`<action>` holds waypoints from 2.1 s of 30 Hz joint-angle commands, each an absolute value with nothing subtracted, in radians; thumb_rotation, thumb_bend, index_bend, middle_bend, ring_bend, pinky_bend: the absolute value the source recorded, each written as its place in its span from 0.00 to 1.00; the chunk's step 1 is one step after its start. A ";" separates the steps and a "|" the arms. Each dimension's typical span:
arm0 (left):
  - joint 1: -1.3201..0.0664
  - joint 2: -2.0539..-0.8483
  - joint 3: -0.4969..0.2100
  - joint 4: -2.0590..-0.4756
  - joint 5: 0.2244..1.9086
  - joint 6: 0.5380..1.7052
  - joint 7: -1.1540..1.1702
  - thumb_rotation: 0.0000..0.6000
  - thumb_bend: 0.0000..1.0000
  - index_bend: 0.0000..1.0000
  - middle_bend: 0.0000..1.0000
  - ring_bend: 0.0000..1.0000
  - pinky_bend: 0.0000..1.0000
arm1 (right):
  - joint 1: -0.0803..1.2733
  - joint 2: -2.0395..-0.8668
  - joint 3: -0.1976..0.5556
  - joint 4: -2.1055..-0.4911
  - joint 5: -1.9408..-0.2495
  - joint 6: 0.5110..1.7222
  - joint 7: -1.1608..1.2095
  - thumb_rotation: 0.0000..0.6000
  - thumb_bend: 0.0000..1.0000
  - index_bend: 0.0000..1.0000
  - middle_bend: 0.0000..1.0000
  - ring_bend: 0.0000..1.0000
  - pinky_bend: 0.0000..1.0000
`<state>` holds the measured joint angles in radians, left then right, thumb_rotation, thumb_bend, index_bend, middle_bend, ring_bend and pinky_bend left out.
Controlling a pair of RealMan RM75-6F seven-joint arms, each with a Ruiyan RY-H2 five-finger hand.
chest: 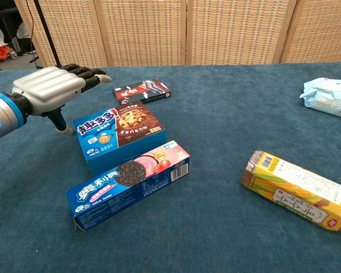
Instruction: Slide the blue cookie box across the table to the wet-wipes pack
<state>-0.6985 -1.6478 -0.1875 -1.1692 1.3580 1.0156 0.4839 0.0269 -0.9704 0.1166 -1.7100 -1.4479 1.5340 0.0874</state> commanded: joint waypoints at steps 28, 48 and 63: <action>-0.681 -1.552 -0.087 -1.372 1.406 1.045 0.602 1.00 0.00 0.00 0.00 0.00 0.00 | 0.023 -0.963 0.116 -1.715 -1.454 1.542 0.101 1.00 0.00 0.00 0.00 0.00 0.00; -0.776 -1.738 -0.178 -1.176 1.363 1.006 0.560 1.00 0.00 0.00 0.00 0.00 0.00 | 0.028 -0.962 0.115 -1.712 -1.450 1.528 0.108 1.00 0.00 0.00 0.00 0.00 0.00; -0.883 -1.868 -0.242 -1.005 1.341 0.976 0.551 1.00 0.00 0.00 0.00 0.00 0.00 | 0.031 -0.961 0.116 -1.718 -1.441 1.518 0.110 1.00 0.00 0.00 0.00 0.00 0.00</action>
<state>-0.8682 -1.8491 -0.2313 -1.0248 1.3513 0.9867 0.5507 0.0313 -0.9608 0.1157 -1.7177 -1.4413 1.5184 0.1096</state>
